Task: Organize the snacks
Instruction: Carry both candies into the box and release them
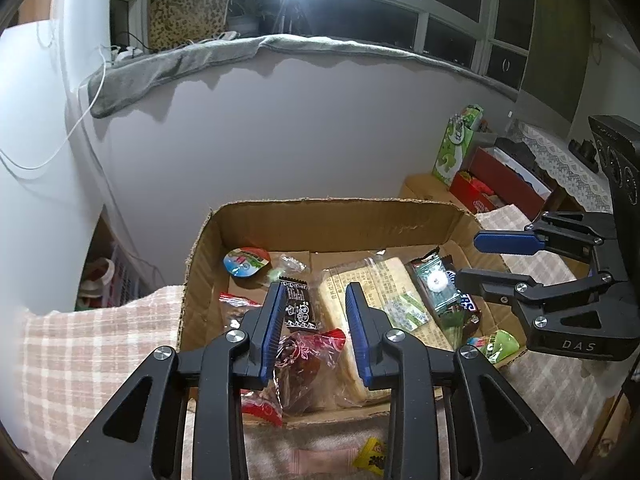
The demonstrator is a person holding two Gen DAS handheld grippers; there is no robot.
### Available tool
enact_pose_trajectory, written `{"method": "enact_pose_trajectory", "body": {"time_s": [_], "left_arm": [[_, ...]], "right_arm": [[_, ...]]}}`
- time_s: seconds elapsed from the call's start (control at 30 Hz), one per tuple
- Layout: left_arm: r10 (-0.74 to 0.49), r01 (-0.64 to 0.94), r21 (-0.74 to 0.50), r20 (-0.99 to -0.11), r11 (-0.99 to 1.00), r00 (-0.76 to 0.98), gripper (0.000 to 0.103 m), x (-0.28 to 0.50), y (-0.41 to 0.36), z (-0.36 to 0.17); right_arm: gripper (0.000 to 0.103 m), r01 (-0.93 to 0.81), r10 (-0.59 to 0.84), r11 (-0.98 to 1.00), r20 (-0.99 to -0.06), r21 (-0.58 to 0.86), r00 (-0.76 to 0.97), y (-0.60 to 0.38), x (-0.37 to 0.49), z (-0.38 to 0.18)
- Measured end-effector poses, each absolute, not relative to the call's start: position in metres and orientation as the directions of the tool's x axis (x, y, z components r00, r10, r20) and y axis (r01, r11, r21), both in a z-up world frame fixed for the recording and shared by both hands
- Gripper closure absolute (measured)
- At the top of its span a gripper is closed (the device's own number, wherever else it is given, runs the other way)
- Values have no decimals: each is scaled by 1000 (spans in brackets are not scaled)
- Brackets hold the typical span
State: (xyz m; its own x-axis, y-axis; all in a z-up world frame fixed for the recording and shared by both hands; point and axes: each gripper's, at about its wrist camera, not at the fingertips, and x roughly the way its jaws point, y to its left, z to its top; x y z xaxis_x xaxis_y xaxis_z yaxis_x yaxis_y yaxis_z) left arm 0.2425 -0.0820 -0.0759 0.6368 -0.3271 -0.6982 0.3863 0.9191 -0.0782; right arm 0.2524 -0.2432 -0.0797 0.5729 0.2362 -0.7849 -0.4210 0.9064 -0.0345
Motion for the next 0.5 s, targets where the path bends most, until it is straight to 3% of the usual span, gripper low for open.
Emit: {"method": "enact_pose_trajectory", "body": {"time_s": [0.5], "left_arm": [[-347, 387, -96, -668, 917, 658, 74, 205, -44, -61]], "right_arm": [[58, -467, 305, 884, -733, -19, 608, -230, 201, -45]]}}
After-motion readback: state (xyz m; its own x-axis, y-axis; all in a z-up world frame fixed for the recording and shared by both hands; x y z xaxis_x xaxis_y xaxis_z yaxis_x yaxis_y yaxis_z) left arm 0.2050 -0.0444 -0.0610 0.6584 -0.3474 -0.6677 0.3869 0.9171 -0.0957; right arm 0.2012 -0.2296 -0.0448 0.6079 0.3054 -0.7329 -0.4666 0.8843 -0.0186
